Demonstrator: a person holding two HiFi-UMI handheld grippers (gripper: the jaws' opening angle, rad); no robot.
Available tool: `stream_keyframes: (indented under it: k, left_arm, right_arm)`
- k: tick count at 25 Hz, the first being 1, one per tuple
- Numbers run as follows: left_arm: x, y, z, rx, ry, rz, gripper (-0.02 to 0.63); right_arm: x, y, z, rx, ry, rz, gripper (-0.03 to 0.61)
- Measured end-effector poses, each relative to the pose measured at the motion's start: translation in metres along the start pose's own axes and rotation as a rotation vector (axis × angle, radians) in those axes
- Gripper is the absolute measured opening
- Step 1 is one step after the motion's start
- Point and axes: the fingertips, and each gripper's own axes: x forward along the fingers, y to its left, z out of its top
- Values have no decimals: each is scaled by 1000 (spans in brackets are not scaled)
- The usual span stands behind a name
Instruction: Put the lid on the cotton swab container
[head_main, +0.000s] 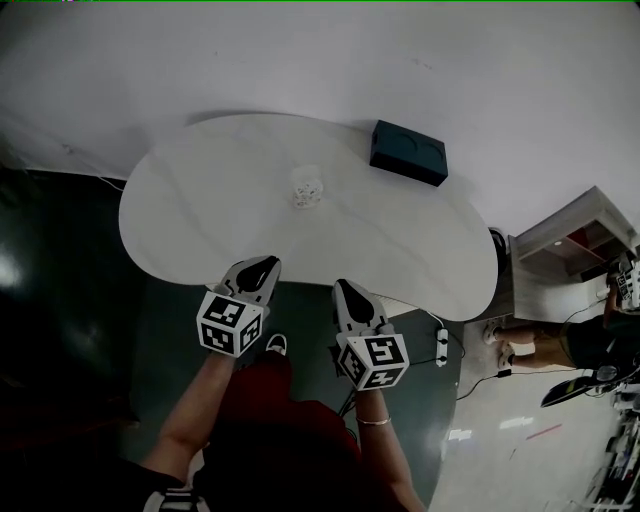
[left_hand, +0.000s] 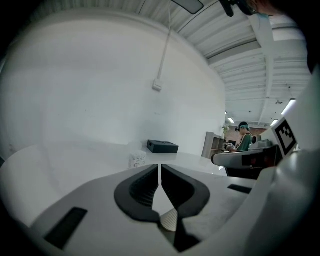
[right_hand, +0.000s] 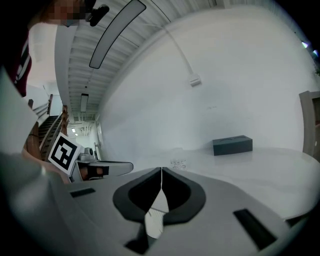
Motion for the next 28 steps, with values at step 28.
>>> stream_keyframes:
  k: [28]
  left_arm:
    - [104,82,2,46,130,-119,85]
  right_arm:
    - [116,-38,20,8,66,-92,15]
